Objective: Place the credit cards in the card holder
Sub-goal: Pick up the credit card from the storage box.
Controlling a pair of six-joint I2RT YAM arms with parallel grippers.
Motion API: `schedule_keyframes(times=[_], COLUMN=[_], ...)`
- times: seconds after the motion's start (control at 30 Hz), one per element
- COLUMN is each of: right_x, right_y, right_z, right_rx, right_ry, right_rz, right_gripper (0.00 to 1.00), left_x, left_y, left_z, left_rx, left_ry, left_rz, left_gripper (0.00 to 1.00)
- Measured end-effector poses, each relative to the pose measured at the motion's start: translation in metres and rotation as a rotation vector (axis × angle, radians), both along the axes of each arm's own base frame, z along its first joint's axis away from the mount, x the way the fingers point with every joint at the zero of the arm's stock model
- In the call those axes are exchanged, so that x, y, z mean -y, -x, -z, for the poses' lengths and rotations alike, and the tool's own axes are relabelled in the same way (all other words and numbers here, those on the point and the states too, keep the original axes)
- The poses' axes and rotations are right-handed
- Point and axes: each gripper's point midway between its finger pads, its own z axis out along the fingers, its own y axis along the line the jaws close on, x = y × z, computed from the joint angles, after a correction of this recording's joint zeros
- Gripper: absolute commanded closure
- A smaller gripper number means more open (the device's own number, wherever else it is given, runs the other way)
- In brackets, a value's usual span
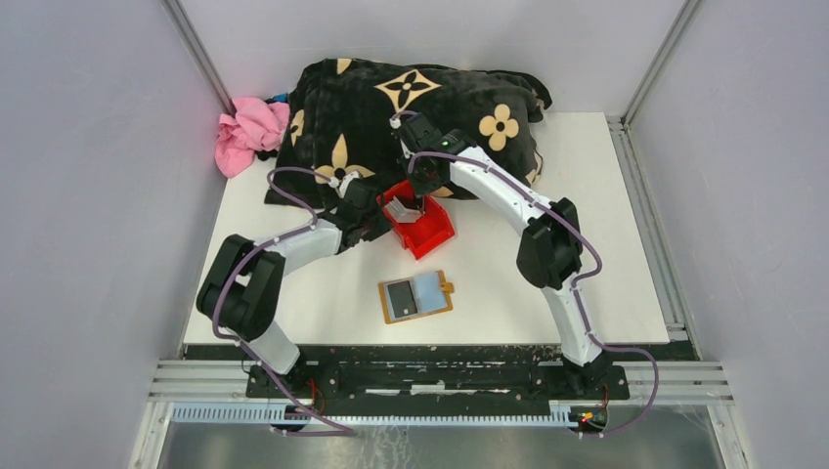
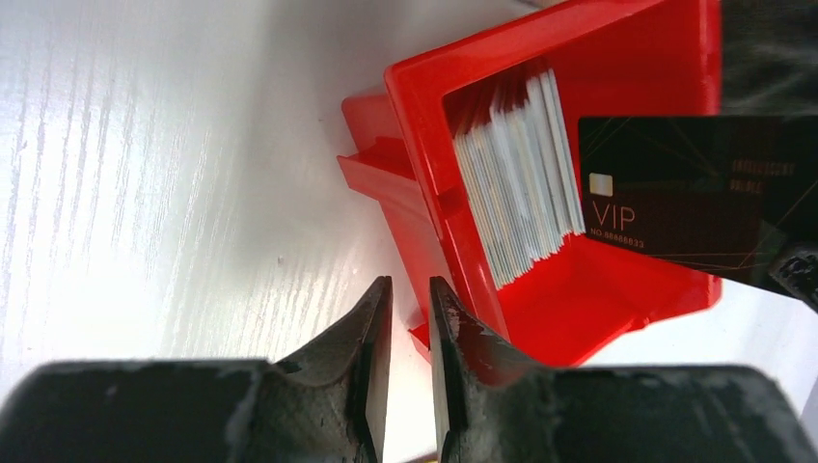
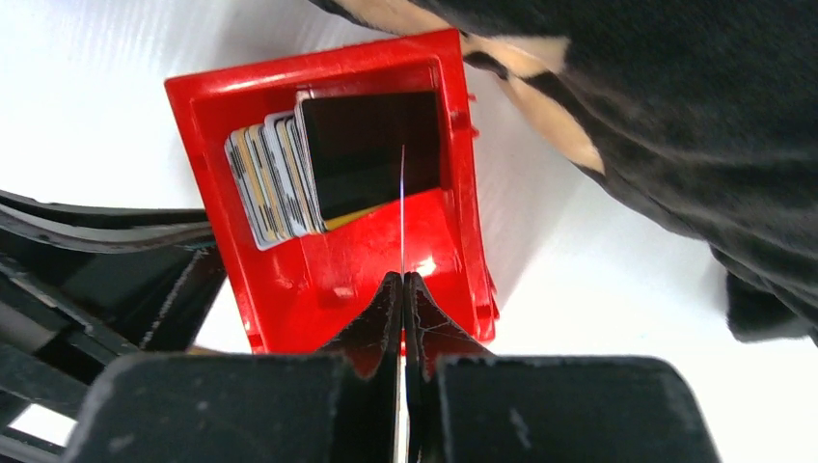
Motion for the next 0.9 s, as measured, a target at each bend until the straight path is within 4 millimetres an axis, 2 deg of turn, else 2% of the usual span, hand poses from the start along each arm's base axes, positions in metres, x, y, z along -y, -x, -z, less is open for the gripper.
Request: schedule_keyframes(times=[0.1,0.2,0.37,0.5,0.67,0.8,0.9], right_x=[0.009,0.021,0.041,0.051,0.052,0.049,0.052], right_y=[0.004,0.014,0.042,0.073,0.119,0.157,0.174], right_z=[-0.007,-0.024,-0.068,-0.09,-0.087,-0.071,-0.062], right_rx=[0.013,0.024,0.029,-0.017,-0.152,-0.306,-0.396], right_ry=[0.015,0.002,-0.096,-0.211,-0.327,-0.416,-0.47], right_rz=[0.007,0.013,0.002,-0.028,-0.078,-0.109,-0.109], right_gripper=[0.99,0.99,0.99,0.99,0.99,0.99,0.99], left_x=[0.0,0.0,0.004,0.012,0.027,0.042,0.053], left_y=[-0.001,-0.001,0.0,0.009,0.03,0.057,0.079], left_z=[-0.013,-0.031,-0.072,-0.102,-0.116,-0.113,-0.11], left_rx=[0.031,0.074,0.179,0.256,0.294,0.279,0.254], left_ry=[-0.001,0.001,0.035,0.082,0.15,0.231,0.302], left_rz=[0.017,0.036,0.094,0.17,0.307,0.445,0.546], left_gripper=[0.69,0.66,0.61,0.55,0.47,0.46,0.44])
